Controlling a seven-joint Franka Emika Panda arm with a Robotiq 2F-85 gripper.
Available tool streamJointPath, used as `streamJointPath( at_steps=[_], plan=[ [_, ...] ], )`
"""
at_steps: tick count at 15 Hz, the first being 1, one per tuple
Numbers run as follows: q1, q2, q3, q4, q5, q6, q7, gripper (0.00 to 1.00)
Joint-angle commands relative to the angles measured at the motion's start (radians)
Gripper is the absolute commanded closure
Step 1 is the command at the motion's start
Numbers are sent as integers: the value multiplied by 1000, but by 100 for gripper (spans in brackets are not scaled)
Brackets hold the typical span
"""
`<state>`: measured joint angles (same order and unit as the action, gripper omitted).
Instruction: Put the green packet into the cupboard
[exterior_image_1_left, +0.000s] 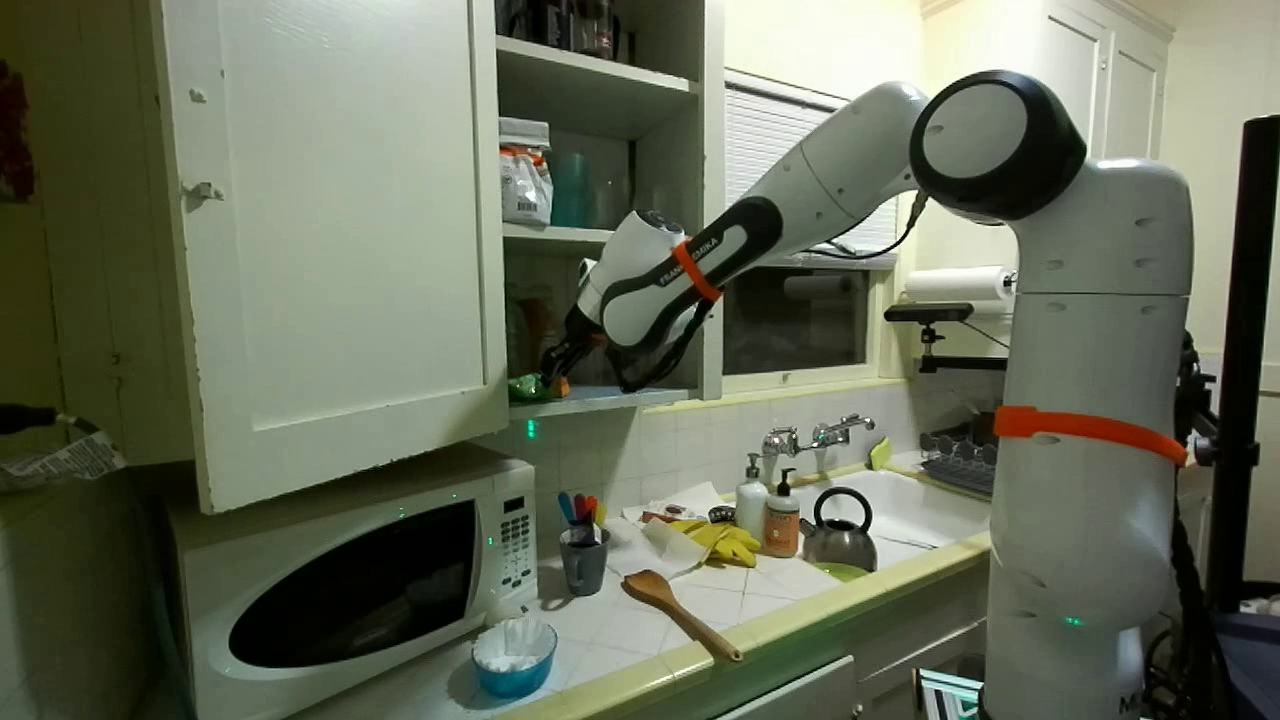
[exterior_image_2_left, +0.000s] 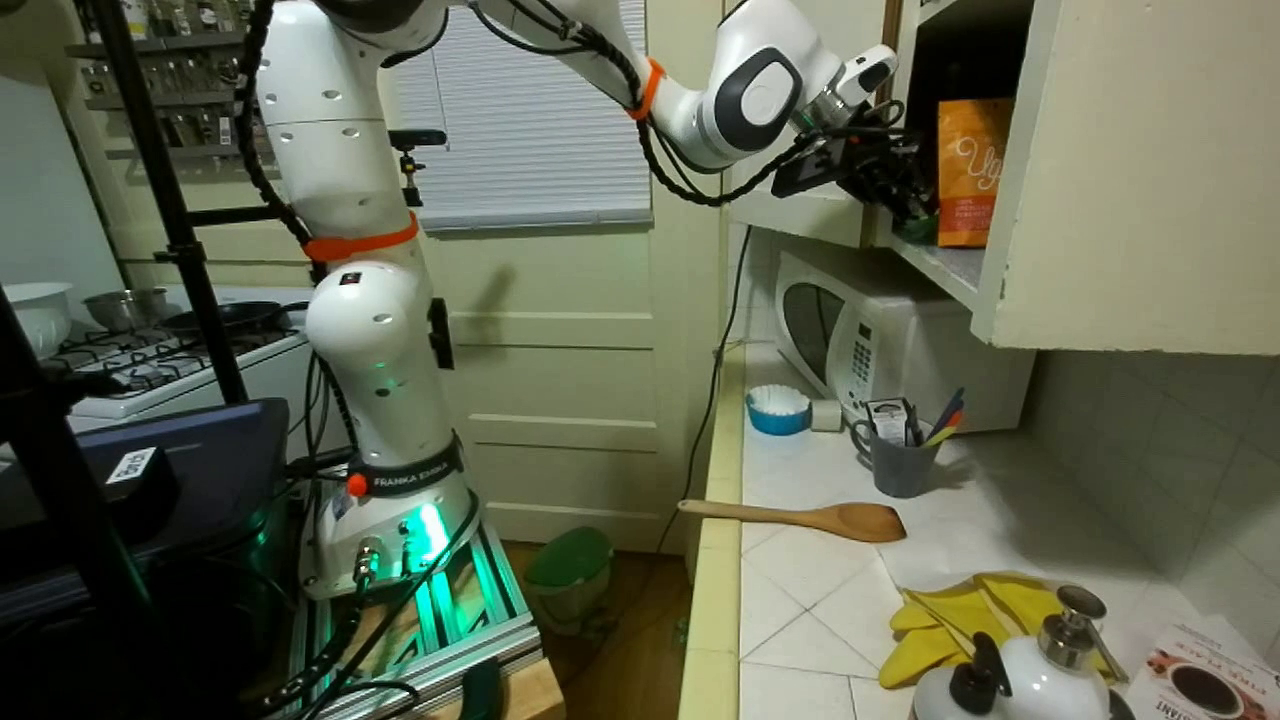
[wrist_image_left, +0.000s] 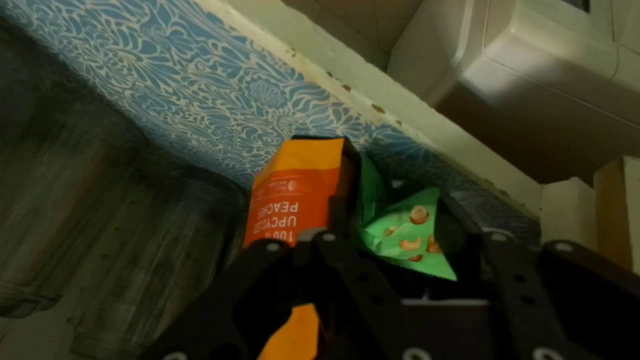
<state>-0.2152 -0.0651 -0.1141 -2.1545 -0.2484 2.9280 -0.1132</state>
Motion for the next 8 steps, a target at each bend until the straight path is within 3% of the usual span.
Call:
streamJointPath(
  at_steps=[1,3,7,8],
  plan=[
    [18,-42,-21,-53,0,13,-43,18],
    [30,-108,-21,-115,22,-13,-78,2],
    [24,-329,-32,-291,-18,-195,-152,0],
    [-30,-378,-12,-317,-95,-257,-101,0]
  ],
)
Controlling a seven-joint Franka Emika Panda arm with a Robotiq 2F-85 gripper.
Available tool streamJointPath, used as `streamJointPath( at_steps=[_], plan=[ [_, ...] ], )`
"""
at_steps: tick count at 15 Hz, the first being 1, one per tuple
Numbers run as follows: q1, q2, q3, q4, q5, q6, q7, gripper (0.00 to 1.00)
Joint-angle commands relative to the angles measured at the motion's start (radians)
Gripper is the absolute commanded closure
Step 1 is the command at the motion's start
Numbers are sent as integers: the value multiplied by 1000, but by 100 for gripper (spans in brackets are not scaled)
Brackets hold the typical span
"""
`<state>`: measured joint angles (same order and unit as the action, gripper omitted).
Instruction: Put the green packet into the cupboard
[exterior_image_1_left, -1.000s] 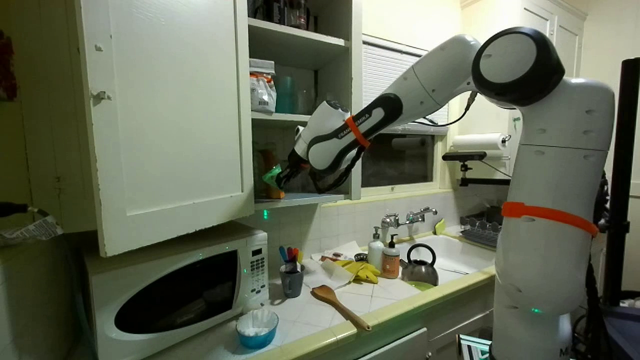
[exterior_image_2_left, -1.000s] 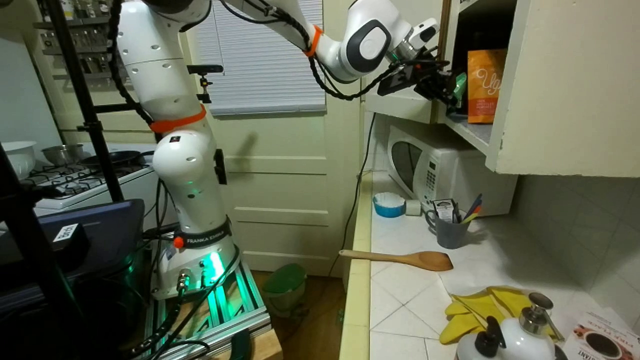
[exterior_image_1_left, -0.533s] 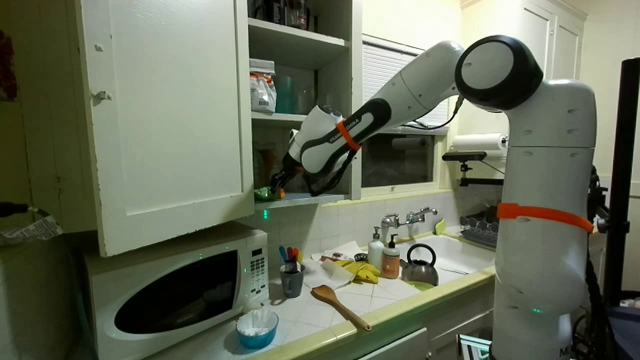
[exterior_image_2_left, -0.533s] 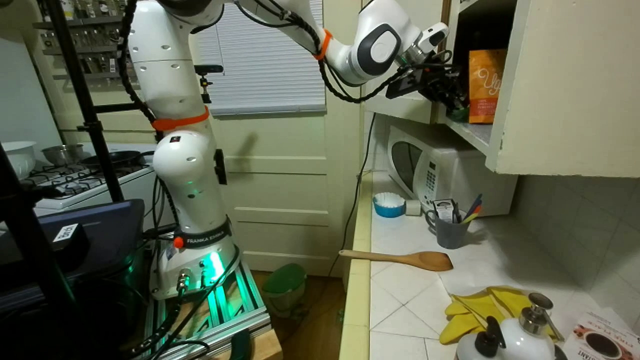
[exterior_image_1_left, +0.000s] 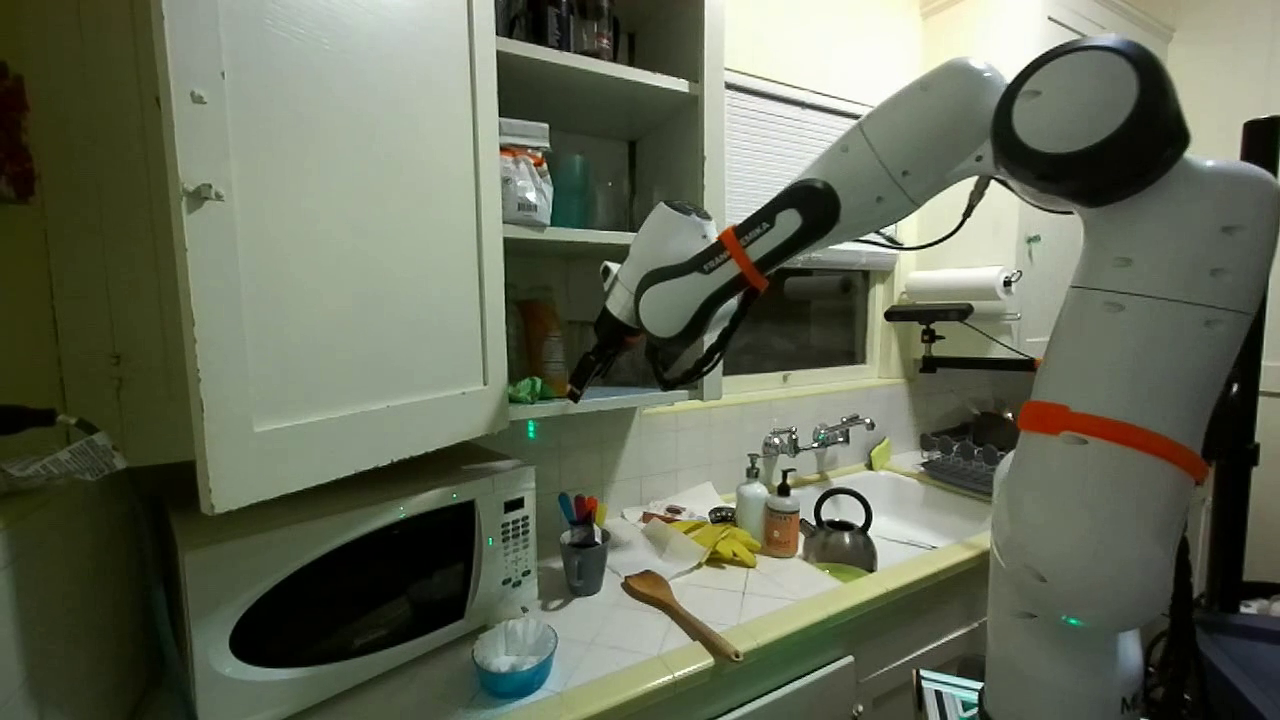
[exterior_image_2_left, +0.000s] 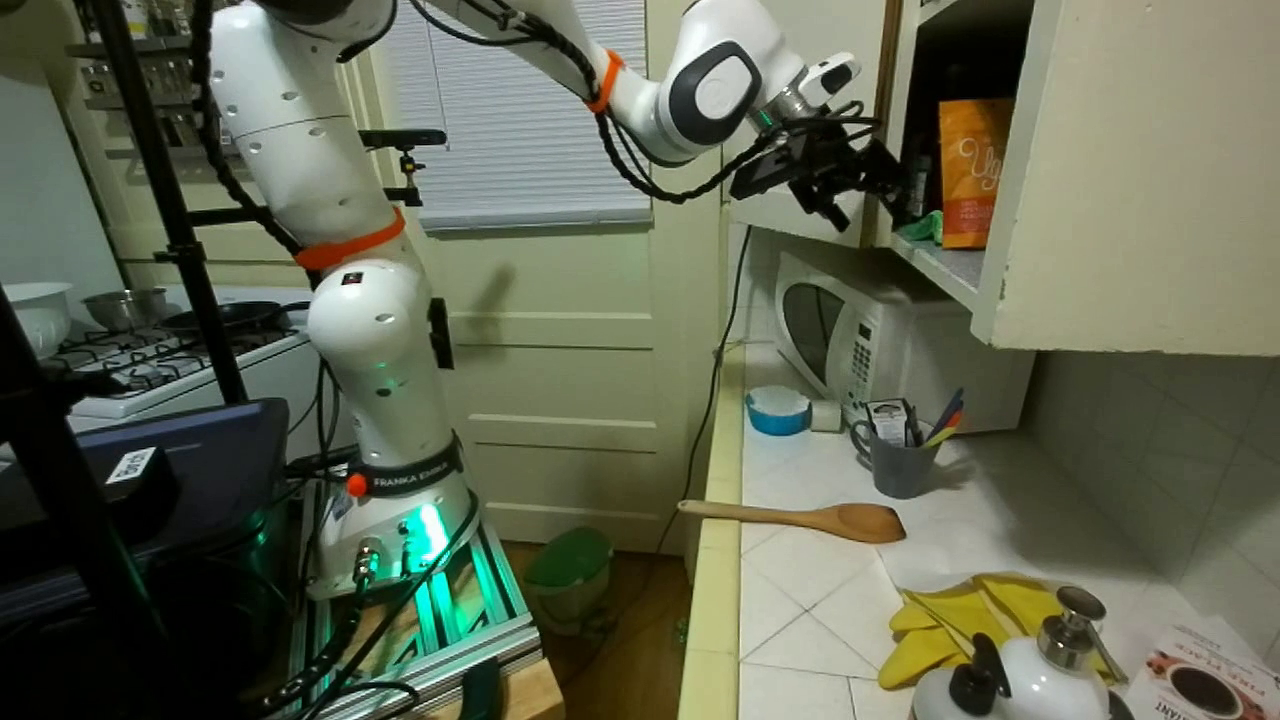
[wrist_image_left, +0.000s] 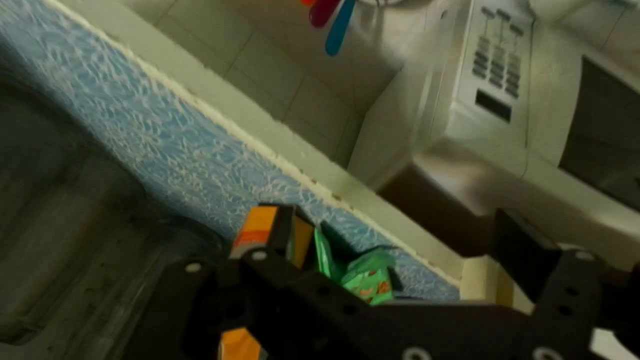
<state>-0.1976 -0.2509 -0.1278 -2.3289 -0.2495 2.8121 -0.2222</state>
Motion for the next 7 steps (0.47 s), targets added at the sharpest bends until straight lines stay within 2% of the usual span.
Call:
streamJointPath(
  at_steps=[1,2,4,5,6,7],
  plan=[
    [-106,-240,27,-171,-176,-192,61,0],
    [-159,-287,36,-204,-244,-205,105,0],
    [-218,-363,33,-250,-335,-295,93,0],
    [-199,-384,8,-268,-341,-345,8,0],
    [-144,-398,-43,-293,-303,-350,-91,0],
    [-172,-338,-17,-225,-310,-319,5,0]
  ],
)
